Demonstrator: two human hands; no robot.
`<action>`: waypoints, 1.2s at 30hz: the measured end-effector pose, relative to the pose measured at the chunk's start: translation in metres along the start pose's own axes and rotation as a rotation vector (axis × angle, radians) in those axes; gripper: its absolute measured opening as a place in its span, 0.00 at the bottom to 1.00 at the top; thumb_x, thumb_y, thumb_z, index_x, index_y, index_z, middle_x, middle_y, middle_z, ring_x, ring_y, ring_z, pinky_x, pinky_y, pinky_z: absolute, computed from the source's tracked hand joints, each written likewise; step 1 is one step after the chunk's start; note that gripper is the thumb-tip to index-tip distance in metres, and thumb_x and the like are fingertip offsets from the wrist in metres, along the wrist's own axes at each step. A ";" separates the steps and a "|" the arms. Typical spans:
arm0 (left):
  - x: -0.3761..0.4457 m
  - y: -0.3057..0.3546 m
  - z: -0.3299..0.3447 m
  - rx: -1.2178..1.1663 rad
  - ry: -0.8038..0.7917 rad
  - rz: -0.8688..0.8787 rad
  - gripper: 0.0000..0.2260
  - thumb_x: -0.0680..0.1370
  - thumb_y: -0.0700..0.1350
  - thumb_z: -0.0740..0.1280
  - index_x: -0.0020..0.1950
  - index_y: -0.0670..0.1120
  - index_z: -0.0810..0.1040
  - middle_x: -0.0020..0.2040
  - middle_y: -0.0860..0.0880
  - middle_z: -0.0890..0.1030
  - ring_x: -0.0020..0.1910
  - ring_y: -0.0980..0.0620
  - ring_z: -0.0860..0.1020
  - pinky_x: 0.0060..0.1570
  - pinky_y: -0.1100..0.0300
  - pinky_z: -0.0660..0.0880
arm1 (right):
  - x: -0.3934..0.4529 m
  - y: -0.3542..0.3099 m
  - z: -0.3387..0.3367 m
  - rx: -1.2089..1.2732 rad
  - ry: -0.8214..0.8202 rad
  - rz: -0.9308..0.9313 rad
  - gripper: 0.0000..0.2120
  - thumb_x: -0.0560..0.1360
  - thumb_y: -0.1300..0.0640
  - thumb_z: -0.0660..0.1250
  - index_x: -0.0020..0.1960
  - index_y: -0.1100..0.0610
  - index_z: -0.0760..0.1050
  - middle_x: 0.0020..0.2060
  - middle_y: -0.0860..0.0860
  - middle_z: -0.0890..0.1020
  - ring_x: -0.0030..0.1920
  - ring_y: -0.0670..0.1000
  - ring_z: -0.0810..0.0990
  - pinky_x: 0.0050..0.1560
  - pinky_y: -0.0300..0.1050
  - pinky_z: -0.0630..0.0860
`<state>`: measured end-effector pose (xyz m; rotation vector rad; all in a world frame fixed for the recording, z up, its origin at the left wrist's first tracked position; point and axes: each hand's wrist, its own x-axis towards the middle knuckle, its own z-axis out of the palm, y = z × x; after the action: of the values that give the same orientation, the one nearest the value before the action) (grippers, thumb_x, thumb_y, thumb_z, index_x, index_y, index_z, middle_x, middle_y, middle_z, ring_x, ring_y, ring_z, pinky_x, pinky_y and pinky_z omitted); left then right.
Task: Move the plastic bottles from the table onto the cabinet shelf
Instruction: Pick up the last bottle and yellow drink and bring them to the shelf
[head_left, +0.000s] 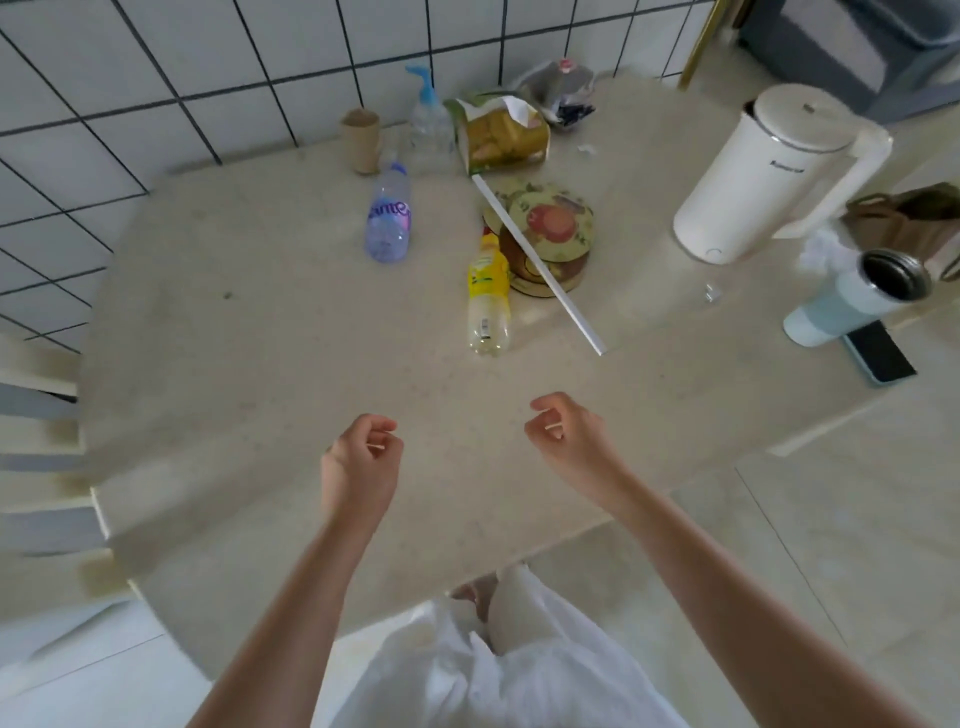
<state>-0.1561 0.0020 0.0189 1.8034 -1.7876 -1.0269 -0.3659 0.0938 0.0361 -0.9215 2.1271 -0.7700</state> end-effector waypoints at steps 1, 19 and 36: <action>0.015 0.005 0.000 -0.007 -0.007 0.001 0.06 0.74 0.38 0.68 0.49 0.45 0.82 0.39 0.47 0.83 0.40 0.47 0.80 0.41 0.60 0.71 | 0.016 -0.007 -0.002 -0.002 0.003 0.009 0.15 0.75 0.57 0.66 0.60 0.58 0.75 0.44 0.49 0.80 0.44 0.52 0.81 0.40 0.40 0.74; 0.277 0.086 0.046 0.022 0.085 -0.036 0.12 0.76 0.43 0.66 0.57 0.40 0.80 0.55 0.41 0.81 0.55 0.43 0.78 0.46 0.63 0.66 | 0.242 -0.051 0.006 -0.238 -0.294 0.345 0.32 0.67 0.36 0.71 0.59 0.58 0.69 0.49 0.52 0.76 0.52 0.54 0.80 0.46 0.49 0.79; 0.368 0.103 0.103 0.144 -0.124 -0.274 0.30 0.62 0.57 0.77 0.58 0.44 0.76 0.53 0.49 0.80 0.40 0.55 0.77 0.33 0.65 0.71 | 0.267 -0.073 0.084 0.016 -0.240 0.434 0.32 0.61 0.47 0.78 0.54 0.54 0.61 0.54 0.52 0.76 0.52 0.54 0.77 0.46 0.42 0.70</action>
<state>-0.3334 -0.3442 -0.0540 2.1623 -1.7588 -1.1596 -0.4108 -0.1779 -0.0538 -0.4860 2.0026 -0.4315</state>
